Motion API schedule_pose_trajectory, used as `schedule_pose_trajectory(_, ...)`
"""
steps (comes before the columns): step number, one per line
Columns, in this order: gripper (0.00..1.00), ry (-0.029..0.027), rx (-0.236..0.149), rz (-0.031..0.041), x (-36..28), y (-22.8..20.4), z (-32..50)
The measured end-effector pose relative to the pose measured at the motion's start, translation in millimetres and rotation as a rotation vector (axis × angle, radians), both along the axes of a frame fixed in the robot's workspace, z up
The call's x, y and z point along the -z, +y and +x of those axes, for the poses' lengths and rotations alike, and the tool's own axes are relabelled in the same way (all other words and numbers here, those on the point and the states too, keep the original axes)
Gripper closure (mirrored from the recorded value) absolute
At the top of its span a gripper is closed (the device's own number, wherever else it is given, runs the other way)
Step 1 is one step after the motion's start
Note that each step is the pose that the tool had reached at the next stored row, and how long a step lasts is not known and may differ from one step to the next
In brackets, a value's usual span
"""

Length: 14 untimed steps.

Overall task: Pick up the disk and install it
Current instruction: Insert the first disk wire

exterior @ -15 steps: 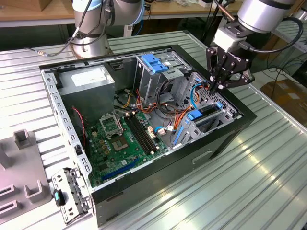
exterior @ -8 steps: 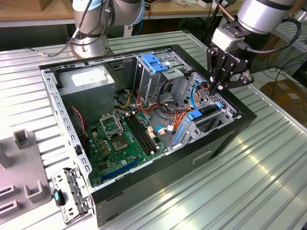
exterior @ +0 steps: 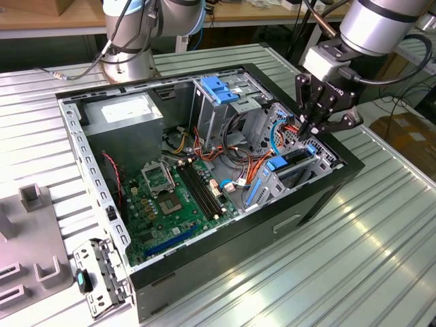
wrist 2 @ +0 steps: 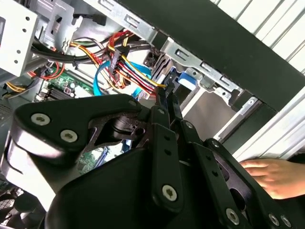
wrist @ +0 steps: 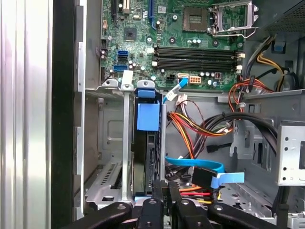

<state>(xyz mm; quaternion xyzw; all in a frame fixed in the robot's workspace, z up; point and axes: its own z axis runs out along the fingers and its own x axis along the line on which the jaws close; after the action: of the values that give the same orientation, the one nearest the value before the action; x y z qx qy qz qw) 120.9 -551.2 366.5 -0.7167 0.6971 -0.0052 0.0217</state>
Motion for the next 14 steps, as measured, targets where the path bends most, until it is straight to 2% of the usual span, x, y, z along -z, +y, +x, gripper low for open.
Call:
schedule_pose_trajectory(5, 0.84, -0.0004, 0.005, 0.0002, 3.8, -0.1, -4.8)
schedule_pose_trajectory(14, 0.84, -0.0004, 0.005, 0.0001, 5.3, -1.2, -5.6)
